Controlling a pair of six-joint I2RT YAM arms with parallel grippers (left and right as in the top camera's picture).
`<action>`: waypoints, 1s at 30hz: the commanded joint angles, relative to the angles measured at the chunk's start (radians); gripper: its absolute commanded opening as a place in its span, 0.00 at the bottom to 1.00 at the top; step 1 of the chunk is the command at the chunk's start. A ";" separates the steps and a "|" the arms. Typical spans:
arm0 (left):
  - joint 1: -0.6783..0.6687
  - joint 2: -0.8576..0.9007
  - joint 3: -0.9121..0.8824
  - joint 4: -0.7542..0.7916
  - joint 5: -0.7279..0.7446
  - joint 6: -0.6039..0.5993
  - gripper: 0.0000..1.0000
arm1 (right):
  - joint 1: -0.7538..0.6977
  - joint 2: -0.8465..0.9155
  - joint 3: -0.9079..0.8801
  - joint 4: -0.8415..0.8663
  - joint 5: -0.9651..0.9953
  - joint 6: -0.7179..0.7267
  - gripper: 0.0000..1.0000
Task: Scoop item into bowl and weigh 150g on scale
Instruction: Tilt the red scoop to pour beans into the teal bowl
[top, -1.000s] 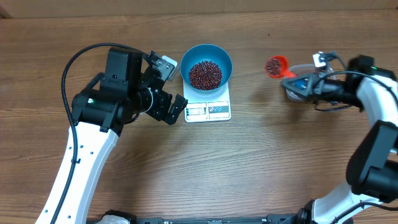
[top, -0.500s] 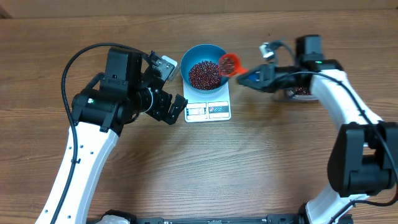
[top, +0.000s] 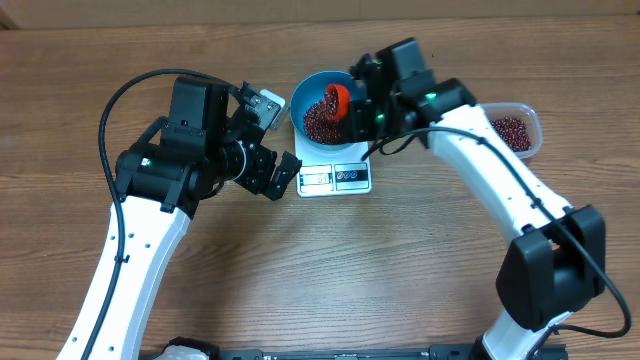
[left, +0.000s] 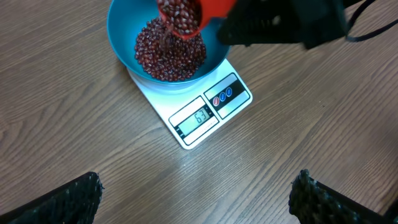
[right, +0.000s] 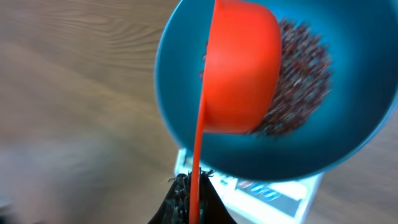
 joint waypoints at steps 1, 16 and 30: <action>0.002 0.007 0.014 0.001 0.007 0.015 0.99 | 0.054 -0.033 0.049 0.004 0.323 -0.096 0.04; 0.002 0.007 0.014 0.001 0.007 0.015 0.99 | 0.172 -0.033 0.049 0.008 0.681 -0.251 0.04; 0.002 0.007 0.014 0.001 0.008 0.015 0.99 | 0.138 -0.065 0.050 0.008 0.518 -0.241 0.04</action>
